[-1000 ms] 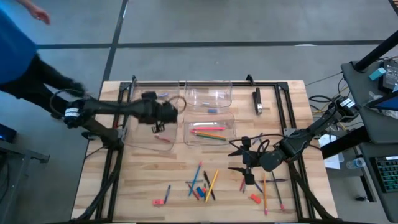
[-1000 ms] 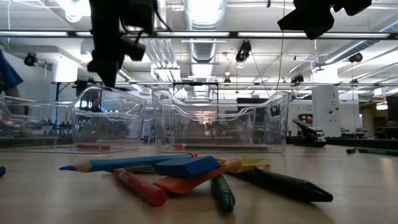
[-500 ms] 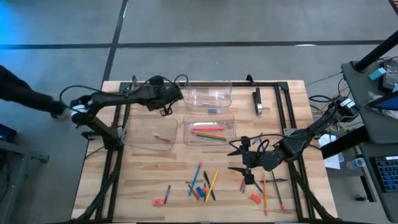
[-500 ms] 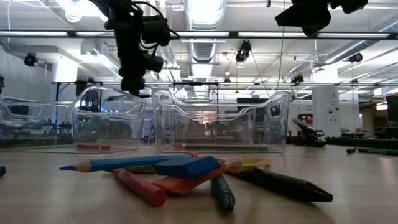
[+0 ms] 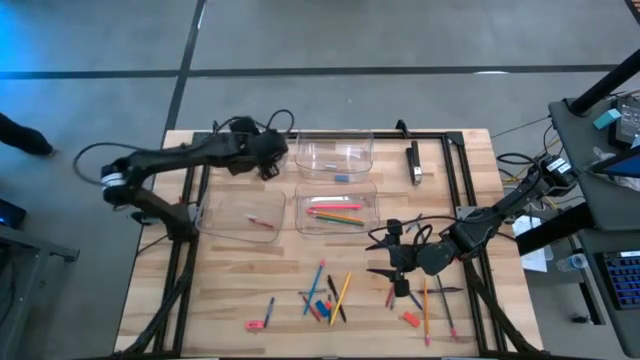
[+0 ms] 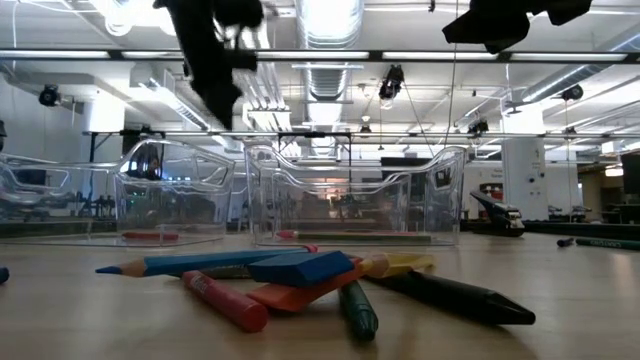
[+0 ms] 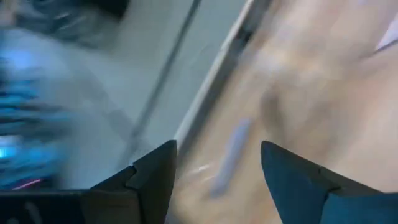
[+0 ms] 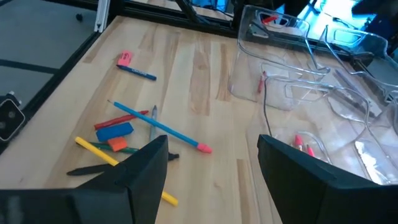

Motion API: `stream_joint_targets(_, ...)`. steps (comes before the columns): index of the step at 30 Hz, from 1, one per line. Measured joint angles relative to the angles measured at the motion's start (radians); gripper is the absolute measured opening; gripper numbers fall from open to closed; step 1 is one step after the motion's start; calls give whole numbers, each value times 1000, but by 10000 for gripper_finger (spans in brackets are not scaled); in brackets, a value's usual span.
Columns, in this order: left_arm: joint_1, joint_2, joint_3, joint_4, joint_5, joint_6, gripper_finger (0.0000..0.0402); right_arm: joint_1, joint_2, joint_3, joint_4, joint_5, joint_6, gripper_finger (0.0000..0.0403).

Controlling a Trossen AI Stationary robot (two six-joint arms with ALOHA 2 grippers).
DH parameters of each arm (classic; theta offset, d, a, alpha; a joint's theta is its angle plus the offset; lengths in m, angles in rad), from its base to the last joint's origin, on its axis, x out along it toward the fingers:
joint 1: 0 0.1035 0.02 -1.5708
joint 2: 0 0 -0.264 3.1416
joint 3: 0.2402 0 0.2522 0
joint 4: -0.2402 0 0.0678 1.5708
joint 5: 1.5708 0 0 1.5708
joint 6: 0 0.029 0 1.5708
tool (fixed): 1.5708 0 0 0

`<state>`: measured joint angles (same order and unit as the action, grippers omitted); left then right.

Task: Sort crayons/erasers/pens/pencils in bins
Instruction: Put the yellow pencil into the bottom right transparent bin

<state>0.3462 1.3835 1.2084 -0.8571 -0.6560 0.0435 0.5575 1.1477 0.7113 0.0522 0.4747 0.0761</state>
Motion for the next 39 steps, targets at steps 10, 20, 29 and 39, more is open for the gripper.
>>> stream_joint_targets(10, -572, -289, -355, 918, -14, -117, 199, 0, 0, 0, 3, 0, 45, 237)
stream_joint_targets(20, -1079, -183, -684, 1862, -597, 280, 193, 4, 1, 0, 4, -20, 54, 237)
stream_joint_targets(29, -1123, -163, -699, 1861, -663, 258, 193, 8, 3, -6, 15, -143, 83, 237)
stream_joint_targets(39, -1104, -146, -701, 1862, -663, 250, 193, 7, 114, -75, 158, -179, 81, 237)
